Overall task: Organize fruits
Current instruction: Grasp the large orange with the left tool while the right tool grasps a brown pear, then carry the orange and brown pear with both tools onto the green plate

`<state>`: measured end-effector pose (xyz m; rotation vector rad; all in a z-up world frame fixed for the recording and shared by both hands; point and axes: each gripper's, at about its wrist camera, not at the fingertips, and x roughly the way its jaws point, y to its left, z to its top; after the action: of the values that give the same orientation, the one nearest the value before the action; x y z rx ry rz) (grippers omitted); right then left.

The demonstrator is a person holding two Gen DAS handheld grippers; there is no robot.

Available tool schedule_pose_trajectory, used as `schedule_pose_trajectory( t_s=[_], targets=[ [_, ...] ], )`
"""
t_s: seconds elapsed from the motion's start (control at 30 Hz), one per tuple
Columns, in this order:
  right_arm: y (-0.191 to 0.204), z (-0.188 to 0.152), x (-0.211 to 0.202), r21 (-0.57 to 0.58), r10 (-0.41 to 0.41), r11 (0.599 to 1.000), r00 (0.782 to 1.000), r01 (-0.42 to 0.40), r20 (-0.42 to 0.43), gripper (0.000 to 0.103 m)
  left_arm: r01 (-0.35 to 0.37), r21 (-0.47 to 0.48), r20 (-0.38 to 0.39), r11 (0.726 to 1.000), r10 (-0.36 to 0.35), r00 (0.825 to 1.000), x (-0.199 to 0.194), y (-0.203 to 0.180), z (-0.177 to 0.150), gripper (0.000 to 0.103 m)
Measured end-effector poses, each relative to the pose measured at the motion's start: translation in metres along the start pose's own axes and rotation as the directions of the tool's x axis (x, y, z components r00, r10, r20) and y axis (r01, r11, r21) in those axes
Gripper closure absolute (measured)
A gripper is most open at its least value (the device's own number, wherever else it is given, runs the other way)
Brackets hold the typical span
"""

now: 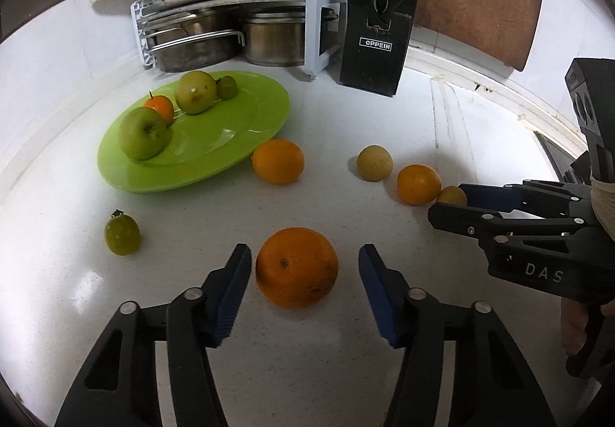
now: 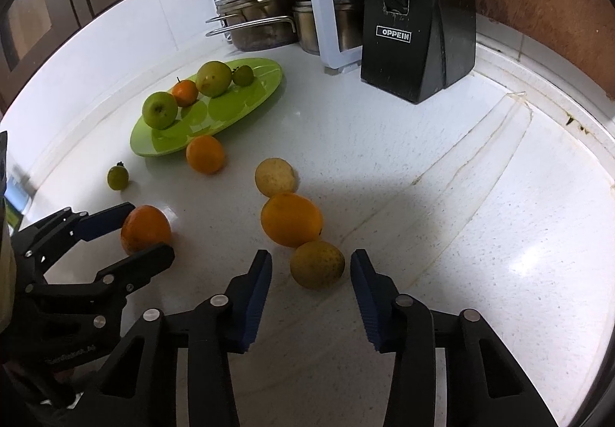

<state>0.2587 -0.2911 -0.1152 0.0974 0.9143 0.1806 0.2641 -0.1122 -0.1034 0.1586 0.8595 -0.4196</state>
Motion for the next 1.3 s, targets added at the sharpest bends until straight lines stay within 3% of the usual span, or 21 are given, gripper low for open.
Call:
schedule_pose_trajectory(
  t_s=[0.27,0.73,1.3],
  targets=[
    [-0.001,0.000,0.001,0.002,0.001,1.000,1.000,-0.001,-0.004,0.073,-0.016,0.000,0.002,1.000,0.016,1.000,0.001,0.002,0.002,0.061],
    [0.003,-0.002,-0.011,0.004,0.012,1.000,1.000,-0.012,0.011,0.073,-0.006,0.002,0.021,1.000,0.006,1.000,-0.008,0.000,0.000,0.061],
    [0.025,0.006,-0.049,-0.035,0.040,0.999,0.994,-0.036,0.106,0.073,-0.032,-0.009,0.123,0.999,0.033,0.992,-0.055,0.004,0.000,0.061]
  ],
)
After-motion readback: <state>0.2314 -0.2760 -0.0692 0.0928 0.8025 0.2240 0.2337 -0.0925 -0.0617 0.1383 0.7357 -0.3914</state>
